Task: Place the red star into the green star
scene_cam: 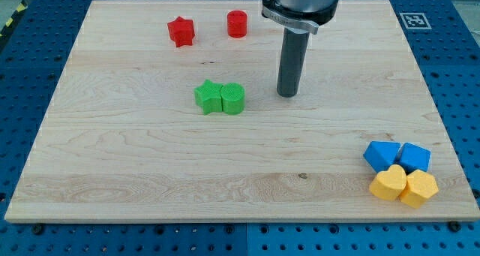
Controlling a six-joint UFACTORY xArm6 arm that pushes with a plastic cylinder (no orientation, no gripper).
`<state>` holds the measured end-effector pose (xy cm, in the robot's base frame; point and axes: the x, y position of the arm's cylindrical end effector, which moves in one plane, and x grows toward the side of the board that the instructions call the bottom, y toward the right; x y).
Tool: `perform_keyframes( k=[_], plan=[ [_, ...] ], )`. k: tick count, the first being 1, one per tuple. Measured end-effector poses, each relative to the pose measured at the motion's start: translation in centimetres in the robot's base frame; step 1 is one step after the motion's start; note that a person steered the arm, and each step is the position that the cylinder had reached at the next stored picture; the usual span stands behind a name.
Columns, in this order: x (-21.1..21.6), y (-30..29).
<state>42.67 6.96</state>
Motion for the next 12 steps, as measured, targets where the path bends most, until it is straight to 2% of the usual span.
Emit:
perform_keyframes(
  k=[1, 2, 5, 7, 10, 12],
  plan=[
    [0.0, 0.0],
    [-1.7, -0.1],
    [-4.7, -4.0],
    [-9.8, -7.5],
    [-10.6, -7.6],
    [-13.6, -8.5]
  ],
)
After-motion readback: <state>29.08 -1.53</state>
